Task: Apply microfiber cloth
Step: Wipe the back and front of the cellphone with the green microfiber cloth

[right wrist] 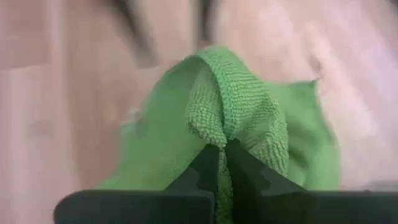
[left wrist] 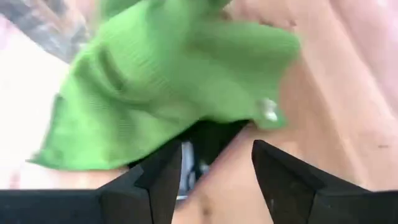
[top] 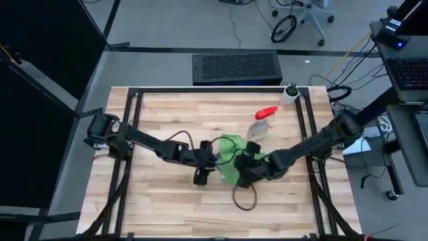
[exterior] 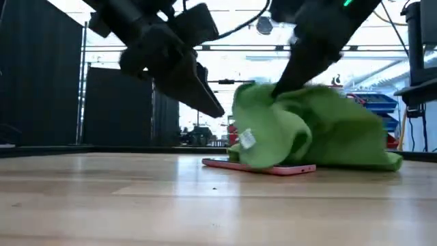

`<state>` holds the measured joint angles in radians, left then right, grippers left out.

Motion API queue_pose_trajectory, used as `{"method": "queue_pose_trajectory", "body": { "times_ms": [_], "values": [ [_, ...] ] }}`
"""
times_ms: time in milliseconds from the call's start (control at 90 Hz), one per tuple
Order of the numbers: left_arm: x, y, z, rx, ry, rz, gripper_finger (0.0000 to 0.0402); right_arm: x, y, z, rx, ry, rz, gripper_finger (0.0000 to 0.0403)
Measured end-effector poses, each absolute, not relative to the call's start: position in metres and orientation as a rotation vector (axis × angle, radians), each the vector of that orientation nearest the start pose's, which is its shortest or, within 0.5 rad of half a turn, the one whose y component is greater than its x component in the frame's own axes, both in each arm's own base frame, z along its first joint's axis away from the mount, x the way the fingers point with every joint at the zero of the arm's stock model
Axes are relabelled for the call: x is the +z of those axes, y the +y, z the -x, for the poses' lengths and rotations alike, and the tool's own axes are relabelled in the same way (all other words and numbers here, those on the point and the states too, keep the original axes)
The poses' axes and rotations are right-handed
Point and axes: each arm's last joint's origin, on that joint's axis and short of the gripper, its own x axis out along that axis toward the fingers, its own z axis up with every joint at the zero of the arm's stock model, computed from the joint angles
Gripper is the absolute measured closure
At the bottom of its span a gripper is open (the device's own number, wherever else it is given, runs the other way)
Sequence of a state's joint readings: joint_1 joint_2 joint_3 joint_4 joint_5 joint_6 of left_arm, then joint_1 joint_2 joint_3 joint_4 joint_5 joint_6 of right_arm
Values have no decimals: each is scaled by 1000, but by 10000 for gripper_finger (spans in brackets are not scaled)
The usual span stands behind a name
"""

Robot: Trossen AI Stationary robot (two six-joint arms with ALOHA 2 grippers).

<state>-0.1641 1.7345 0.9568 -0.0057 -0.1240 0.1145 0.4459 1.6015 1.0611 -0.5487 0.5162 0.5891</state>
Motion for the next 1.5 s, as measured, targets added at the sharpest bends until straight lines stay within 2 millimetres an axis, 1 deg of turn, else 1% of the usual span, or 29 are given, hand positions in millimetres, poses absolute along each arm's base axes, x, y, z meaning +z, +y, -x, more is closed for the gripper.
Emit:
{"method": "queue_pose_trajectory", "body": {
  "times_ms": [133,222,300,400,567,644,722,778,856,911,1000,1111,1200,1289,1344,1400,1500],
  "values": [
    [148,-34,-354,-98,790,-203,217,206,139,-272,-313,891,-71,403],
    [136,-26,-360,-114,785,-196,217,197,146,-273,-308,868,-107,403],
    [126,-21,-364,-137,788,-171,217,183,148,-277,-318,882,-101,403],
    [116,-20,-365,-163,809,-153,217,170,147,-285,-349,880,-94,403],
    [110,-21,-367,-171,814,-147,217,152,134,-305,-416,839,-70,403],
    [109,-21,-367,-171,816,-146,217,144,130,-317,-388,814,-69,403],
    [109,-20,-367,-170,817,-145,217,130,127,-328,-320,828,-72,403],
    [109,-19,-367,-168,818,-140,217,120,125,-333,-311,846,-82,403],
    [108,-19,-366,-168,821,-139,217,111,124,-334,-343,872,-122,403],
    [107,-19,-365,-169,823,-139,217,107,124,-332,-368,891,-142,403],
    [104,-19,-363,-170,822,-144,217,108,131,-324,-386,920,-156,403],
    [101,-18,-360,-168,832,-142,217,114,140,-310,-399,961,-138,403],
    [100,-18,-358,-168,832,-143,217,122,144,-298,-433,992,-139,403],
    [99,-18,-357,-169,832,-143,217,127,142,-283,-491,1060,-120,403],
    [98,-18,-356,-169,830,-144,217,126,139,-272,-551,1120,-91,403],
    [98,-18,-356,-169,830,-144,217,129,136,-266,-600,1158,-107,403],
    [98,-18,-356,-171,827,-143,217,131,134,-255,-672,1193,-83,403]
  ]
}}
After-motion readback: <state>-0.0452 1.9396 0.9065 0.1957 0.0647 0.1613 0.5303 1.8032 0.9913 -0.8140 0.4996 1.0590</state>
